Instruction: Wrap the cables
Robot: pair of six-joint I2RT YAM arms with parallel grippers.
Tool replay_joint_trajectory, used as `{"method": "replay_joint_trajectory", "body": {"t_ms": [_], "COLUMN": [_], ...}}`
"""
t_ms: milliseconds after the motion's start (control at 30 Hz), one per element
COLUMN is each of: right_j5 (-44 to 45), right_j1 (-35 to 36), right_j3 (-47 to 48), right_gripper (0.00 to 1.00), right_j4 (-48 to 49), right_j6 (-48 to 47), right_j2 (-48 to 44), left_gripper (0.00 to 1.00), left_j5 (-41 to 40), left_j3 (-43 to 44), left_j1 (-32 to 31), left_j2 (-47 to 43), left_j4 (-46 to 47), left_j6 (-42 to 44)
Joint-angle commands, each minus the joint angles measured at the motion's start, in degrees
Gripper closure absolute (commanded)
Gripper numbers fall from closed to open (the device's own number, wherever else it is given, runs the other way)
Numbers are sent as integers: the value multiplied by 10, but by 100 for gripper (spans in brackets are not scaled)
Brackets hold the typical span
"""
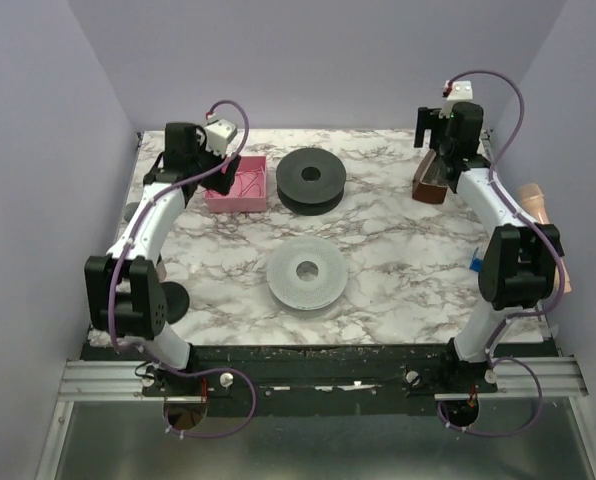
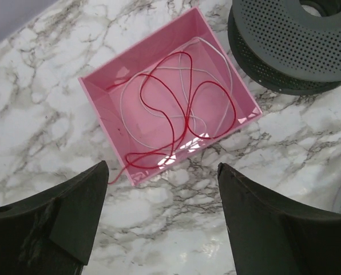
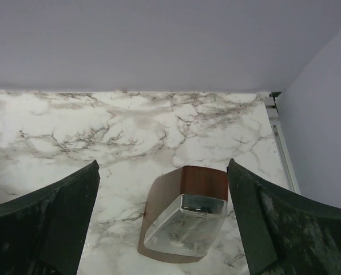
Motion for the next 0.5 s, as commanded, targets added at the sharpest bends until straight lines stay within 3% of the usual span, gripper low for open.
{"method": "replay_joint_trajectory", "body": {"t_ms": [0,100,333,467], "right_j5": [-48,-76,-179,-217], "right_j1": [-2,-3,-2,11], "right_j3": [-5,-10,2,-9], "right_gripper": [0,0,0,0], "right_j4": [9,2,-48,-49], "right_j6": [-17,-37,-60,-44], "right_j2": [-57,-86,-143,-178], "left_gripper": [20,26,28,46], "left_j5": [22,16,-25,-64], "left_j3": [161,233,269,331], "left_j1": [-3,-7,-34,-42], "left_j2": [106,168,237,294], "left_j4": [-158,-227,-286,-329], "left_j6": [132,207,312,295]}}
